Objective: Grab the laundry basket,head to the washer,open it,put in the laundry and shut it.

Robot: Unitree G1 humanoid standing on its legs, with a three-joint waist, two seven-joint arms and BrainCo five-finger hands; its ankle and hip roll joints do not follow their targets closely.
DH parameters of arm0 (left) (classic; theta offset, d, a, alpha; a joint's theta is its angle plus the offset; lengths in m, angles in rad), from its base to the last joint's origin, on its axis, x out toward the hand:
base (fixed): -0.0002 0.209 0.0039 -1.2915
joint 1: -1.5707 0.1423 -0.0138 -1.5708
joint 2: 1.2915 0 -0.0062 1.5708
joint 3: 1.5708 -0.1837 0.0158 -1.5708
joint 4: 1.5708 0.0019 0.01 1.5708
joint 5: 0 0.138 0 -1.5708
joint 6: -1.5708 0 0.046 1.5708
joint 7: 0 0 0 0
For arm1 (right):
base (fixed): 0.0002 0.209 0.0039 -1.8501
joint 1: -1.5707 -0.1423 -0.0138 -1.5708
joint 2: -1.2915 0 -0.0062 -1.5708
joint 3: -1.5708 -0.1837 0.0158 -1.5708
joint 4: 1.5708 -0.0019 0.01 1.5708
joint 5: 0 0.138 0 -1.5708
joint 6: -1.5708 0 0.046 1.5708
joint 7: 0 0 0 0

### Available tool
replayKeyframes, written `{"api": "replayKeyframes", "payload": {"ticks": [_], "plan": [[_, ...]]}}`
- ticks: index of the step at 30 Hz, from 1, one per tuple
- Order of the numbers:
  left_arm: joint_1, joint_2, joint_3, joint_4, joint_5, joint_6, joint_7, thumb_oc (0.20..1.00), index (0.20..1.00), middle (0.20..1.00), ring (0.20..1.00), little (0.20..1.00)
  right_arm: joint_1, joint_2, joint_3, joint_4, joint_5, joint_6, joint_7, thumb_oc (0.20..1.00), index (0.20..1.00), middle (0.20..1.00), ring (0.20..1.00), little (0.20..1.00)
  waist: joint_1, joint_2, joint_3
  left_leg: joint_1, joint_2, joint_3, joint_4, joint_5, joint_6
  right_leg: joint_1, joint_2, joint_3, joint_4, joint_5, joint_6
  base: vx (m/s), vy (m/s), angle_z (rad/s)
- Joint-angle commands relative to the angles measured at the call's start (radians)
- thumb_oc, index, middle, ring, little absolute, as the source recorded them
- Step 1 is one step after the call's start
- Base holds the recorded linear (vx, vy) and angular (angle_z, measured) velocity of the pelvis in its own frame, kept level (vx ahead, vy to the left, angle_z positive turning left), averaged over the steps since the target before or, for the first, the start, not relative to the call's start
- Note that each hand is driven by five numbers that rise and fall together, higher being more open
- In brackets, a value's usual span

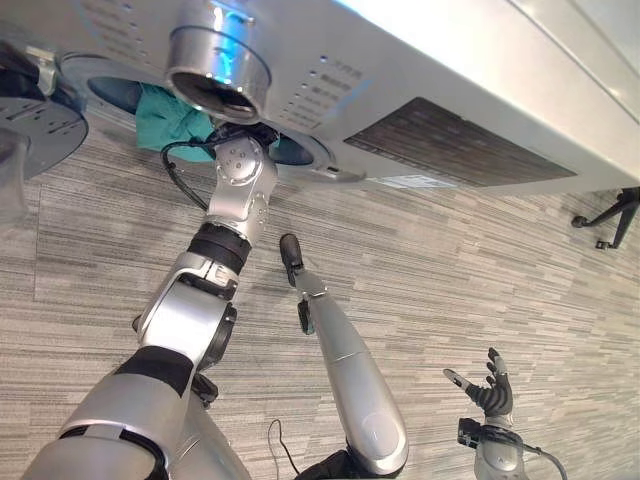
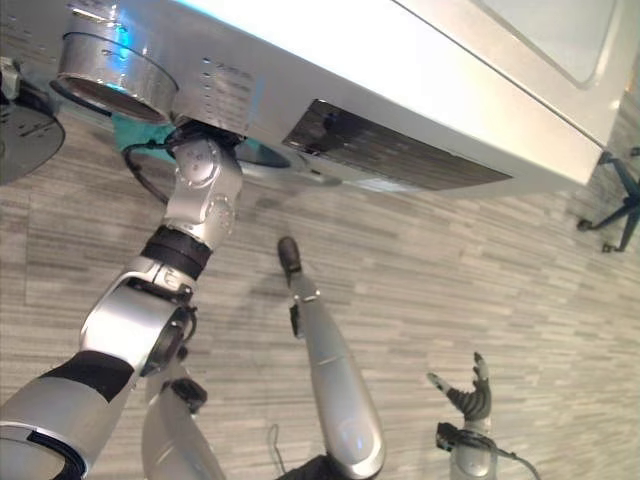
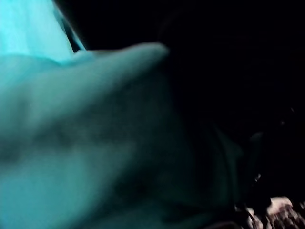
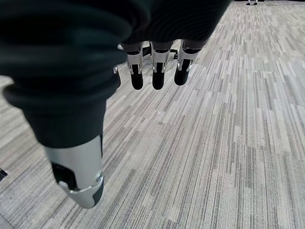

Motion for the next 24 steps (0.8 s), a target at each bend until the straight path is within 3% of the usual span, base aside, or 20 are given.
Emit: {"api": "replayKeyframes", "payload": {"ticks": [1, 6, 10, 11, 13, 14, 16, 18, 19, 20, 21, 24], "plan": [[-0.134, 0.061, -0.050, -0.020, 0.056, -0.039, -0.057, 0.200, 0.200, 0.200, 0.200, 0.200, 0.129, -0.108, -0.084, -0.059, 0.040, -0.017, 0.008, 1.000, 1.000, 1.000, 1.000, 1.000, -0.019, 0.015, -0.080, 0.062, 0.188, 0.068, 0.114, -0.129, -0.074, -0.148, 0.026, 0.022, 0.045, -0.024, 0.049, 0.02, -0.033, -0.07], [-0.262, 0.271, -0.225, 0.085, 0.272, 0.053, -0.062, 0.200, 0.200, 0.200, 0.200, 0.200, 0.148, -0.130, -0.121, -0.101, 0.080, -0.054, 0.053, 1.000, 1.000, 1.000, 1.000, 1.000, -0.030, 0.027, -0.086, 0.041, 0.205, 0.073, 0.142, -0.133, -0.075, -0.174, 0.034, 0.027, 0.065, -0.025, 0.046, 0.01, -0.018, -0.04], [-0.456, 0.362, -0.326, 0.035, 0.250, 0.037, -0.011, 0.200, 0.200, 0.200, 0.200, 0.200, 0.184, -0.140, -0.161, -0.128, 0.111, -0.069, 0.068, 1.000, 1.000, 1.000, 1.000, 1.000, -0.021, 0.058, -0.093, -0.022, 0.219, 0.049, 0.188, -0.145, -0.076, -0.206, 0.027, 0.022, 0.080, -0.032, 0.045, 0.02, -0.053, -0.03], [-0.517, 0.373, -0.348, 0.019, 0.148, 0.035, -0.057, 1.000, 1.000, 1.000, 1.000, 1.000, 0.201, -0.152, -0.193, -0.161, 0.137, -0.055, 0.081, 1.000, 1.000, 1.000, 1.000, 1.000, -0.006, 0.081, -0.090, -0.073, 0.228, 0.023, 0.225, -0.152, -0.074, -0.229, 0.019, 0.017, 0.105, -0.042, 0.042, 0.01, -0.080, 0.13], [-0.512, 0.360, -0.361, 0.023, 0.063, 0.053, -0.151, 1.000, 1.000, 1.000, 1.000, 1.000, 0.208, -0.155, -0.208, -0.172, 0.135, -0.033, 0.098, 1.000, 1.000, 1.000, 1.000, 1.000, 0.011, 0.104, -0.092, -0.100, 0.225, 0.013, 0.236, -0.151, -0.072, -0.238, 0.012, 0.010, 0.115, -0.046, 0.039, 0.00, -0.035, 0.09], [-0.530, 0.354, -0.423, 0.095, 0.130, 0.125, -0.217, 1.000, 1.000, 1.000, 1.000, 1.000, 0.193, -0.151, -0.219, -0.146, 0.131, -0.007, 0.111, 1.000, 1.000, 1.000, 1.000, 1.000, 0.028, 0.135, -0.093, -0.109, 0.212, 0.014, 0.229, -0.145, -0.071, -0.244, 0.005, 0.004, 0.116, -0.044, 0.038, 0.00, 0.021, 0.07], [-0.569, 0.373, -0.543, 0.129, 0.373, 0.213, -0.244, 1.000, 1.000, 1.000, 1.000, 1.000, 0.170, -0.166, -0.232, -0.135, 0.132, 0.003, 0.127, 1.000, 1.000, 1.000, 1.000, 1.000, 0.047, 0.154, -0.092, -0.112, 0.202, 0.016, 0.215, -0.137, -0.070, -0.247, 0.002, 0.003, 0.111, -0.039, 0.037, -0.01, 0.026, 0.34], [-0.664, 0.321, -0.708, 0.188, 0.739, 0.300, -0.212, 1.000, 1.000, 1.000, 1.000, 1.000, 0.112, -0.173, -0.210, -0.098, 0.150, 0.002, 0.145, 1.000, 1.000, 1.000, 1.000, 1.000, 0.066, 0.160, -0.092, -0.118, 0.192, 0.012, 0.186, -0.125, -0.069, -0.247, 0.004, 0.000, 0.102, -0.039, 0.035, -0.02, -0.021, 0.29], [-0.679, 0.316, -0.749, 0.189, 0.846, 0.328, -0.202, 1.000, 1.000, 1.000, 1.000, 1.000, 0.103, -0.180, -0.204, -0.095, 0.154, -0.003, 0.140, 1.000, 1.000, 1.000, 1.000, 1.000, 0.068, 0.157, -0.091, -0.122, 0.194, 0.010, 0.183, -0.124, -0.069, -0.246, 0.006, -0.001, 0.102, -0.039, 0.035, -0.01, -0.021, 0.12], [-0.680, 0.315, -0.750, 0.189, 0.850, 0.330, -0.200, 1.000, 1.000, 1.000, 1.000, 1.000, 0.100, -0.178, -0.202, -0.093, 0.154, -0.004, 0.139, 1.000, 1.000, 1.000, 1.000, 1.000, 0.069, 0.154, -0.090, -0.122, 0.194, 0.010, 0.184, -0.124, -0.069, -0.246, 0.006, -0.001, 0.102, -0.040, 0.035, 0.00, -0.003, 0.15], [-0.708, 0.309, -0.849, 0.182, 1.086, 0.388, -0.168, 1.000, 1.000, 1.000, 1.000, 1.000, 0.085, -0.188, -0.186, -0.083, 0.172, -0.020, 0.142, 1.000, 1.000, 1.000, 1.000, 1.000, 0.071, 0.152, -0.089, -0.125, 0.197, 0.006, 0.180, -0.124, -0.069, -0.246, 0.012, 0.000, 0.103, -0.041, 0.034, 0.00, 0.007, 0.14], [-0.722, 0.299, -0.953, 0.184, 1.330, 0.442, -0.205, 1.000, 1.000, 1.000, 1.000, 1.000, 0.073, -0.200, -0.175, -0.076, 0.174, -0.034, 0.137, 1.000, 1.000, 1.000, 1.000, 1.000, 0.077, 0.149, -0.087, -0.125, 0.202, 0.001, 0.175, -0.127, -0.069, -0.246, 0.016, 0.001, 0.108, -0.043, 0.037, 0.01, 0.021, 0.09]]}}
